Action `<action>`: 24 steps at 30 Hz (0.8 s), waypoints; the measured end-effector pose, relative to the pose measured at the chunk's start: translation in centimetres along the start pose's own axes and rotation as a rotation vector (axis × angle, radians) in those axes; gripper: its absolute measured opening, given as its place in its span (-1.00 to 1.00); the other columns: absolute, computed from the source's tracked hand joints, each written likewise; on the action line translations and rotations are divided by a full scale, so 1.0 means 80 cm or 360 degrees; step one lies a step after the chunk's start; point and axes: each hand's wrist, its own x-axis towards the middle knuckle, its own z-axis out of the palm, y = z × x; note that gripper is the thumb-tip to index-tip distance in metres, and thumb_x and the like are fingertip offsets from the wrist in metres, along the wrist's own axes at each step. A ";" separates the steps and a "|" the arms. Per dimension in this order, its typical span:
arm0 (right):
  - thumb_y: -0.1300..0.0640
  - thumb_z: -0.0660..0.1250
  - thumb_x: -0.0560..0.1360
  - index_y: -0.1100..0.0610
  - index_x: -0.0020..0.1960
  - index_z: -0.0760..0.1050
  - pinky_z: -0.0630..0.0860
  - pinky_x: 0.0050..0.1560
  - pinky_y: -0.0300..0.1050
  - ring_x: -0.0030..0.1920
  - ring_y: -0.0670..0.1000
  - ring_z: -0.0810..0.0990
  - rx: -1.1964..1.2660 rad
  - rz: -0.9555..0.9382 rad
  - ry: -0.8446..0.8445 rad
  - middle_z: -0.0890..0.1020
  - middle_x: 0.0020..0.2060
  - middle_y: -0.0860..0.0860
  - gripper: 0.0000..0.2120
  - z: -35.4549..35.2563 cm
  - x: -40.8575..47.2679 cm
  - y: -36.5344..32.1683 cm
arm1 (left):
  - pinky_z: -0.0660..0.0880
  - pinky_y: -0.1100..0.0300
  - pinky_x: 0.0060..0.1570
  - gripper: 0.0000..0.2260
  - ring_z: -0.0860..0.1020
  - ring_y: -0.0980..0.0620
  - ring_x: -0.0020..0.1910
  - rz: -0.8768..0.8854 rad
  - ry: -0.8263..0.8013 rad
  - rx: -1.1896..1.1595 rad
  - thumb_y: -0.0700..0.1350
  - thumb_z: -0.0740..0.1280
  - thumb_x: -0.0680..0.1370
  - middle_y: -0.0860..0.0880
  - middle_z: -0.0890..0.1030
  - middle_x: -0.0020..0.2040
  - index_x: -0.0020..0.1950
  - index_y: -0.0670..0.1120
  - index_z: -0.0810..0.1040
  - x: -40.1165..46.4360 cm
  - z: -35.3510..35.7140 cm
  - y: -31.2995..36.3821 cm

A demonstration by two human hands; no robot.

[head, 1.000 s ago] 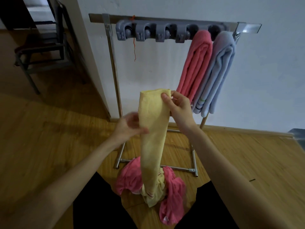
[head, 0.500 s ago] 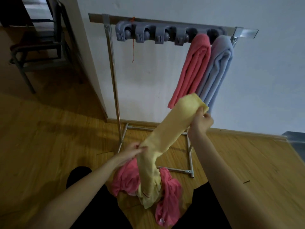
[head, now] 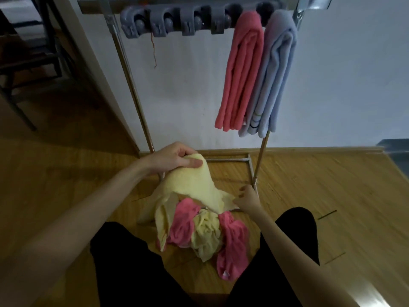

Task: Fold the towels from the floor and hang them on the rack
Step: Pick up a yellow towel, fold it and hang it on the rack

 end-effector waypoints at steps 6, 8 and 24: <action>0.48 0.27 0.34 0.30 0.36 0.35 0.47 0.25 -0.07 0.32 0.11 0.47 0.0808 -0.0895 -0.0783 0.51 0.27 0.18 -0.41 -0.048 -0.041 -0.057 | 0.53 0.29 -0.20 -0.84 0.63 0.08 -0.15 -0.0038 -0.0318 0.0139 -0.12 0.34 0.52 0.00 0.67 -0.13 0.01 -0.15 0.64 0.011 0.006 0.031; 0.45 0.25 0.32 0.27 0.36 0.36 0.40 0.35 0.01 0.35 0.11 0.44 0.0903 -0.0970 -0.1059 0.50 0.28 0.13 -0.40 -0.064 -0.055 -0.080 | 0.52 0.30 -0.22 -0.83 0.63 0.09 -0.16 -0.0012 -0.0364 0.0168 -0.12 0.34 0.52 -0.01 0.66 -0.14 0.01 -0.18 0.64 0.013 0.007 0.040; 0.09 0.42 0.47 0.36 -0.12 0.44 0.37 -0.22 0.04 -0.24 0.09 0.44 0.0101 -0.1180 -0.0871 0.46 -0.28 0.16 -0.68 -0.144 -0.063 -0.128 | 0.54 0.26 -0.23 -0.74 0.65 0.02 -0.15 -0.0027 -0.0268 0.0354 0.01 0.43 0.41 -0.04 0.68 -0.13 -0.01 -0.12 0.67 0.025 0.005 0.045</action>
